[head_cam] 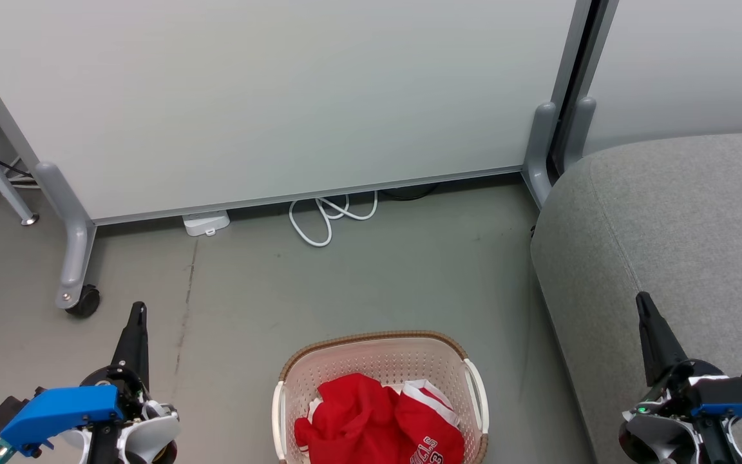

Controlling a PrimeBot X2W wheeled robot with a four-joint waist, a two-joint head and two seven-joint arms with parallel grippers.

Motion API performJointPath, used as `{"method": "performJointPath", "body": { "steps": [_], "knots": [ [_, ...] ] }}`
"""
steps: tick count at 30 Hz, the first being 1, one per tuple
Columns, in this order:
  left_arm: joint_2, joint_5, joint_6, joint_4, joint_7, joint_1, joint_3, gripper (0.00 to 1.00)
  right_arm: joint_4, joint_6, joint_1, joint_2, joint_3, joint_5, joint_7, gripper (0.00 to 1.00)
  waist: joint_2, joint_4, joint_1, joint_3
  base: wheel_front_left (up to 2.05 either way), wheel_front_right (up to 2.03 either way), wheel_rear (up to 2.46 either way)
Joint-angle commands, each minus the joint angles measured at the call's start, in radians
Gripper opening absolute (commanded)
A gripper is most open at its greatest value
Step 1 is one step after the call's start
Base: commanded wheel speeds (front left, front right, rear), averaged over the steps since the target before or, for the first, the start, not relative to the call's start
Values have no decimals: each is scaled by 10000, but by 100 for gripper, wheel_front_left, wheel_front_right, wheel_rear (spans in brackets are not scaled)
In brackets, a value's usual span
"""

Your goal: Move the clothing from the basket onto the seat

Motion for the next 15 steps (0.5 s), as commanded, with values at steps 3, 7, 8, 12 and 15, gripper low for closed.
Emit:
{"method": "performJointPath", "body": {
  "steps": [3, 7, 8, 12, 15],
  "knots": [
    [-11, -23, -20, -49, 27, -97, 7, 0, 6, 8, 35, -58, -12, 28, -8, 0, 0, 0, 0, 0, 0, 0, 0],
    [-11, -24, -20, -49, 27, -97, 7, 0, 6, 8, 35, -58, -12, 28, -8, 0, 0, 0, 0, 0, 0, 0, 0],
    [-11, -23, -20, -49, 27, -97, 7, 0, 6, 8, 35, -58, -12, 28, -8, 0, 0, 0, 0, 0, 0, 0, 0],
    [-11, -24, -20, -49, 27, -98, 7, 0, 6, 8, 35, -58, -12, 28, -8, 0, 0, 0, 0, 0, 0, 0, 0],
    [0, 1, 0, 32, -6, 10, -3, 100, 26, 0, 9, 8, 5, -3, -1, 100, 0, 0, 0, 0, 0, 0, 0]
  ]
}}
